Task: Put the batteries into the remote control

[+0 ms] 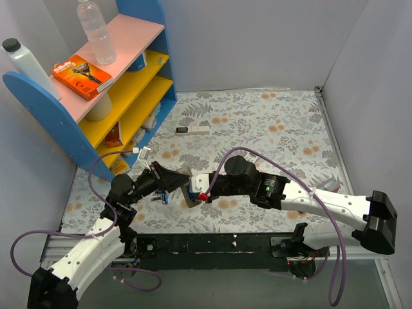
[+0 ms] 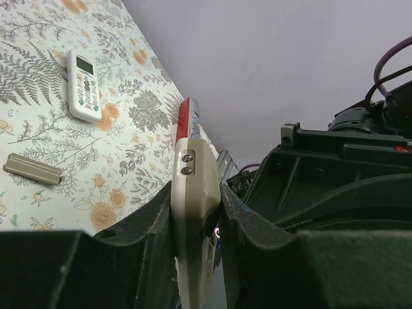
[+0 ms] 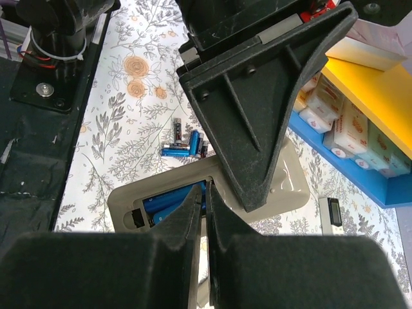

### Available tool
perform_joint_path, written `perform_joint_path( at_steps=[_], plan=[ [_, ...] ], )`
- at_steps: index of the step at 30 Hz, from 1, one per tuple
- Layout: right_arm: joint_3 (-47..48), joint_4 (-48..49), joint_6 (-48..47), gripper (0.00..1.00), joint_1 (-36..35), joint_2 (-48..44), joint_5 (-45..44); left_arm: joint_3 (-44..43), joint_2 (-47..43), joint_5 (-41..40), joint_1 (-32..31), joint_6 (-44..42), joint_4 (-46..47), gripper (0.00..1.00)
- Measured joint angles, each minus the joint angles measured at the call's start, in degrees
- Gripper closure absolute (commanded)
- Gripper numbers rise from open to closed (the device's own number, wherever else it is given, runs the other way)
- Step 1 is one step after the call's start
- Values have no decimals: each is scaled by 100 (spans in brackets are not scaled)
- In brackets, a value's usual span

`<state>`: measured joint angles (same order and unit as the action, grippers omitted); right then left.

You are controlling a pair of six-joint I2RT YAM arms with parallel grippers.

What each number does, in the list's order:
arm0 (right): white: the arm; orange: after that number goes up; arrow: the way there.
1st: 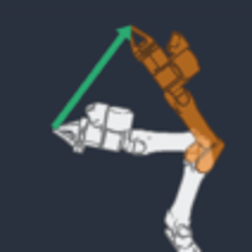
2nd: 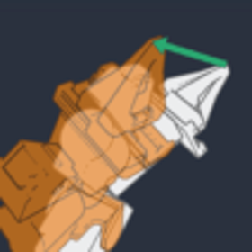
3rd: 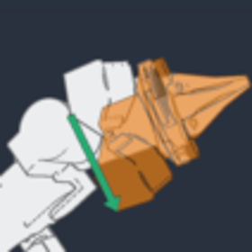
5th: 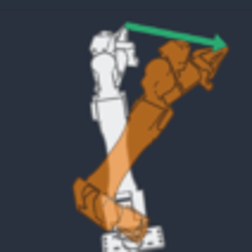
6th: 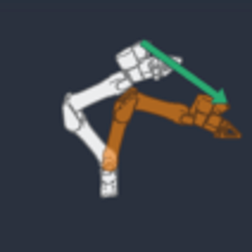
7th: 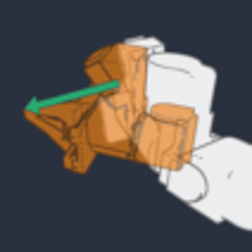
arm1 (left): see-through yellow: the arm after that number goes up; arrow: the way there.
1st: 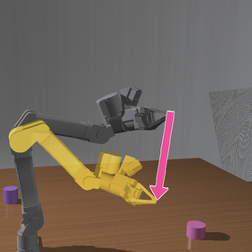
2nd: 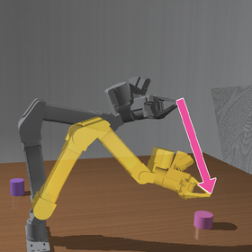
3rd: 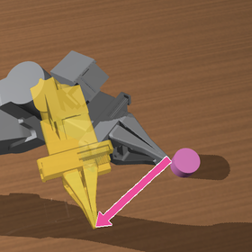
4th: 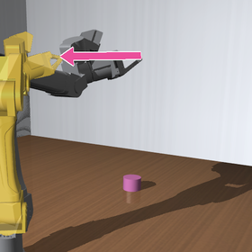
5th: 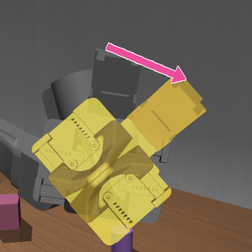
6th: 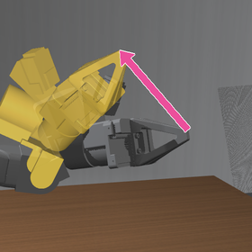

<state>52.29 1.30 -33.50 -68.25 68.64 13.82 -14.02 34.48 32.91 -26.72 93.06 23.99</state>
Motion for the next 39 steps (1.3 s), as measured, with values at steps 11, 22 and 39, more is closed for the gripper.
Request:
perform_joint_path(
  at_steps=[11, 22, 39],
  plan=[
    [-278, 531, 212, 91, 70, -72, 50, 0, -173, -181, 15, 76, -44, 100],
    [-634, 651, 483, 90, 111, -72, 293, 0, -337, -420, 72, 37, 0, 100],
    [-632, 166, 1399, 31, 223, -57, -149, -11, -706, -1493, 24, -481, -1204, 100]
  ],
)
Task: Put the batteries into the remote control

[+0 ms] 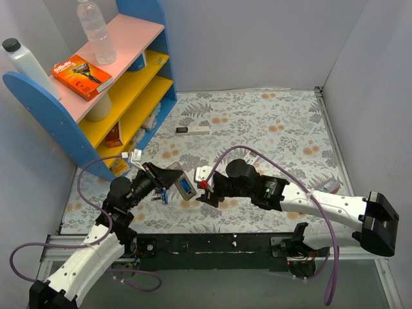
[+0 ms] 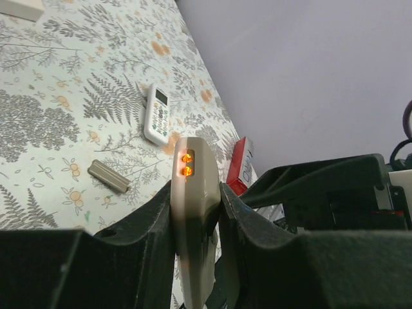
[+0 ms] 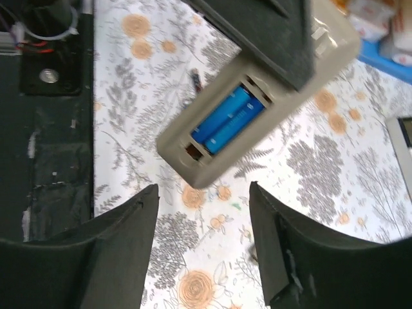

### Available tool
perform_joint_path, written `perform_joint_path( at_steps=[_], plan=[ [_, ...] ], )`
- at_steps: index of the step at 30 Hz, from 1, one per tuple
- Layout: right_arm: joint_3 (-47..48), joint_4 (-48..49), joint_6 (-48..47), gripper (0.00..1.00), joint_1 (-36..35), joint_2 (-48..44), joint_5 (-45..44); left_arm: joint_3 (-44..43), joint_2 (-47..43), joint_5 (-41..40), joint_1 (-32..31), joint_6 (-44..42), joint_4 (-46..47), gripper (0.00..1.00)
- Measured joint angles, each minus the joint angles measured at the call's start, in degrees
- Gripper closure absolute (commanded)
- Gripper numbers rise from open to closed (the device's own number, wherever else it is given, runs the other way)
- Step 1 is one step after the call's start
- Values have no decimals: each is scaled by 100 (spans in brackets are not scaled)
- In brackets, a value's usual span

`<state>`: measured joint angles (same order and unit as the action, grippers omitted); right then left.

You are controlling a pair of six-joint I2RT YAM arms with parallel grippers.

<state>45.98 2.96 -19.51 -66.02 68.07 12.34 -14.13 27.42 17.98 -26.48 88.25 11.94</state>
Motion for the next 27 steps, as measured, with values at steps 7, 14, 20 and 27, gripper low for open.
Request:
perform_joint_path(
  at_steps=[7, 14, 20, 27],
  plan=[
    [151, -564, 793, 25, 367, 26, -929, 120, -271, -603, -2, -2, -350, 100],
    [271, -1086, 1685, 22, 1340, 774, -1469, 492, -435, -887, -2, 61, -450, 100],
    [505, -1504, 2109, 22, 1419, 1602, -1648, 669, -437, -927, -7, 138, -389, 100],
    [898, -1661, 2424, 22, 1419, 2323, -1803, 868, -439, -977, -11, 299, -313, 100]
  ],
)
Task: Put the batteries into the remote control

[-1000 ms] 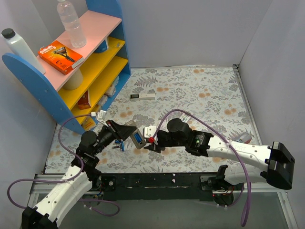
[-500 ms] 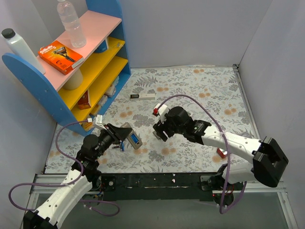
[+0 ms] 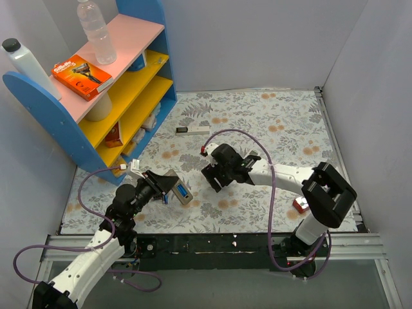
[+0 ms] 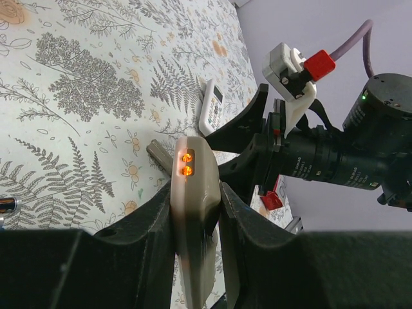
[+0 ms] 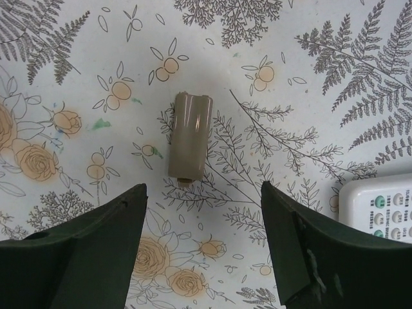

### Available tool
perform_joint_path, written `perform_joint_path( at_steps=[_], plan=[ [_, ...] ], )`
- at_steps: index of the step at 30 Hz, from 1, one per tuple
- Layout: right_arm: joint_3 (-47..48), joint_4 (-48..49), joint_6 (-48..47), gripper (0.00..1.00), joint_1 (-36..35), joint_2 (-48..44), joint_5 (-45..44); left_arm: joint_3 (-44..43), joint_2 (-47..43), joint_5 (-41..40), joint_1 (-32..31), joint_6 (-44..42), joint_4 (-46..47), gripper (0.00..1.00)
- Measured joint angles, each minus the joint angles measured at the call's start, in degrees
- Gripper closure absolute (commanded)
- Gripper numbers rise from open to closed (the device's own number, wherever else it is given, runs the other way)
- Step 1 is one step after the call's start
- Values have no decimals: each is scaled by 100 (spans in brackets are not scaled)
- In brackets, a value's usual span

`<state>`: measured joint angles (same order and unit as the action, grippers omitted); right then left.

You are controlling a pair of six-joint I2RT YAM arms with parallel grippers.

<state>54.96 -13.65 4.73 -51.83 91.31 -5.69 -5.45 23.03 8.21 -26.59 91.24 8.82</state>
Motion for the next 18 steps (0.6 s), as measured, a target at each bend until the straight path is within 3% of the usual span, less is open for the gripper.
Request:
perform_joint_path(
  at_steps=[7, 18],
  plan=[
    [197, -35, 116, 25, 0, 407, -33, 136, 13, -39, -2, 155, 72, 100],
    [380, -105, 153, 45, -74, 850, -50, 138, 39, -63, -7, 280, 221, 100]
  ],
)
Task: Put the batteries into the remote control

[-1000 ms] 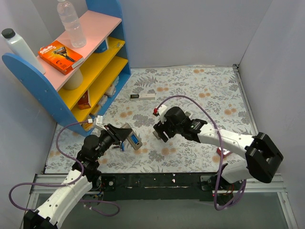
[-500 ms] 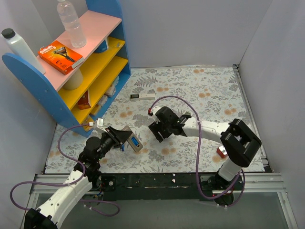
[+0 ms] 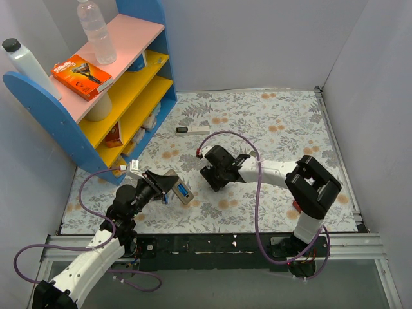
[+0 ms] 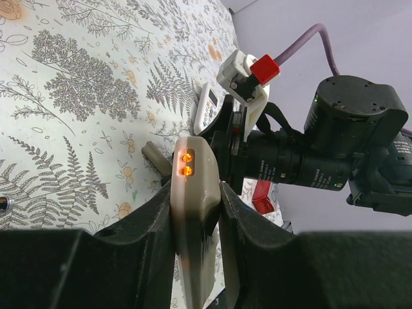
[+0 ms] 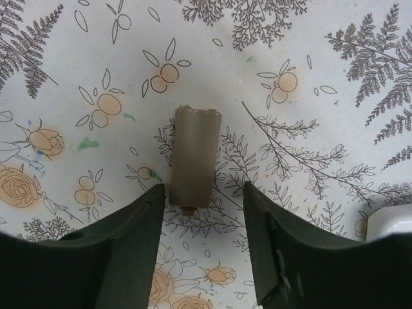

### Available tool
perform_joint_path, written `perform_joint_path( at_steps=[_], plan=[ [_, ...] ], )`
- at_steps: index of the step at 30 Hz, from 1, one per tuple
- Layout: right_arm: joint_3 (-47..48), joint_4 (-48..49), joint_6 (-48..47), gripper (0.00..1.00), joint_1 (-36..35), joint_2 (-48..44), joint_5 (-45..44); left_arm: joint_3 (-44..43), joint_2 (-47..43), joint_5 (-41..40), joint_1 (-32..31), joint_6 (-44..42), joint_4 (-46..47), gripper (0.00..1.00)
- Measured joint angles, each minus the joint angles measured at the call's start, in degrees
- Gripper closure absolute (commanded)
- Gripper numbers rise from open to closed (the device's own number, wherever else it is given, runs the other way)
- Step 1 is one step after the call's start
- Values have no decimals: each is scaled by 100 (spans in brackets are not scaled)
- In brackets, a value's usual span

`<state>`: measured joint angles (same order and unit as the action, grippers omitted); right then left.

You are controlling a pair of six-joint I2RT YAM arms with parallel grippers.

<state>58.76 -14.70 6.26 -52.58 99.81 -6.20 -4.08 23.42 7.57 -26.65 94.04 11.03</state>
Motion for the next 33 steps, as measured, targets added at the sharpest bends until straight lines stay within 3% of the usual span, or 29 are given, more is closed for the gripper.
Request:
perform_joint_path(
  at_steps=[7, 8, 11, 22, 33],
  plan=[
    [140, -31, 42, 65, -133, 111, -81, 4, 20, -2, 0, 76, 59, 100],
    [140, -31, 48, 75, -153, 111, -92, 9, 20, -2, 0, 92, 74, 100],
    [140, -33, 81, 80, -184, 107, -129, 70, 2, -2, 0, 140, 146, 100],
    [136, -380, 85, 80, -345, -647, -173, 116, -197, -2, -7, 435, 286, 100],
    [734, -979, 85, 80, -1169, -1611, -413, 127, -455, -94, -9, 758, 452, 100]
  ],
)
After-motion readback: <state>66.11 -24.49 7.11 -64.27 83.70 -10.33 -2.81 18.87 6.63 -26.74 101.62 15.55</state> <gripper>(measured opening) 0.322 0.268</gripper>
